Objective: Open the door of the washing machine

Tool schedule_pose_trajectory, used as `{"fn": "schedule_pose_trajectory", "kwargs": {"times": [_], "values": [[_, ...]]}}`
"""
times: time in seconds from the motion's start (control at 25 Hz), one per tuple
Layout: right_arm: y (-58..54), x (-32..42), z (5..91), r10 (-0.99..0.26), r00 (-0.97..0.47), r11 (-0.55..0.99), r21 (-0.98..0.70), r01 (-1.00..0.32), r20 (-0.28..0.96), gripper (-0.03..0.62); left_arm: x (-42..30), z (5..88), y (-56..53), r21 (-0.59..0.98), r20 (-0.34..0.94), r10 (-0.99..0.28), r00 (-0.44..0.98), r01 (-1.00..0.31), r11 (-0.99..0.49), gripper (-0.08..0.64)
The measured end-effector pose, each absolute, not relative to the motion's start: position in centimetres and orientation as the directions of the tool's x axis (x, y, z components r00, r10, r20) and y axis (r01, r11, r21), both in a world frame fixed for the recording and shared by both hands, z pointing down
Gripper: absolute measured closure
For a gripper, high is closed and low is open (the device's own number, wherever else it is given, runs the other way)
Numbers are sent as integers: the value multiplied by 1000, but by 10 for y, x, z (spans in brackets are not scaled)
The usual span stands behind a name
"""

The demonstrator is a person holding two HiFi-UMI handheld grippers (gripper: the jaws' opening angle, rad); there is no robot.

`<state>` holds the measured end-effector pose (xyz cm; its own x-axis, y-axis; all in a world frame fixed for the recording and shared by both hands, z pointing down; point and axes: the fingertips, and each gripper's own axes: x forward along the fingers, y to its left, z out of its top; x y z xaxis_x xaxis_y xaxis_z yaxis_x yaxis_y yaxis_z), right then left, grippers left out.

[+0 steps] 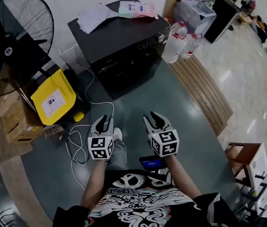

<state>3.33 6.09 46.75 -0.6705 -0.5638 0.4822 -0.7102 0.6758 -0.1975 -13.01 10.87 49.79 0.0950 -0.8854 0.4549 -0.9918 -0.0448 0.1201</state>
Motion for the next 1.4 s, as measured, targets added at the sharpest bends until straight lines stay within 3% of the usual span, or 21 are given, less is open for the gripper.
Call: {"fn": "schedule_pose_trajectory", "kwargs": {"times": [0.16,0.32,0.52,0.8,1.08,1.4], "values": [[-10,-27,507,-533,-616,664,-163,-729,580,454,-155,558,23,98,579,-771,264,-962,-256,453],[-69,-60,534,-549,-549,600,-160,-784,630,454,-178,606,-40,153,627,-701,340,-936,-317,451],[-129,-87,571,-537,-527,587,-156,-794,659,453,-185,667,-105,116,697,-602,389,-890,-442,440],[-165,-95,603,-538,-514,527,-210,-824,668,449,-183,725,-151,106,733,-561,384,-880,-463,431],[-157,-86,627,-517,-530,508,-257,-822,672,451,-183,753,-182,97,721,-609,331,-918,-384,426],[-157,-80,641,-541,-495,437,-275,-856,680,469,-179,762,-183,52,725,-615,309,-915,-399,466]]}}
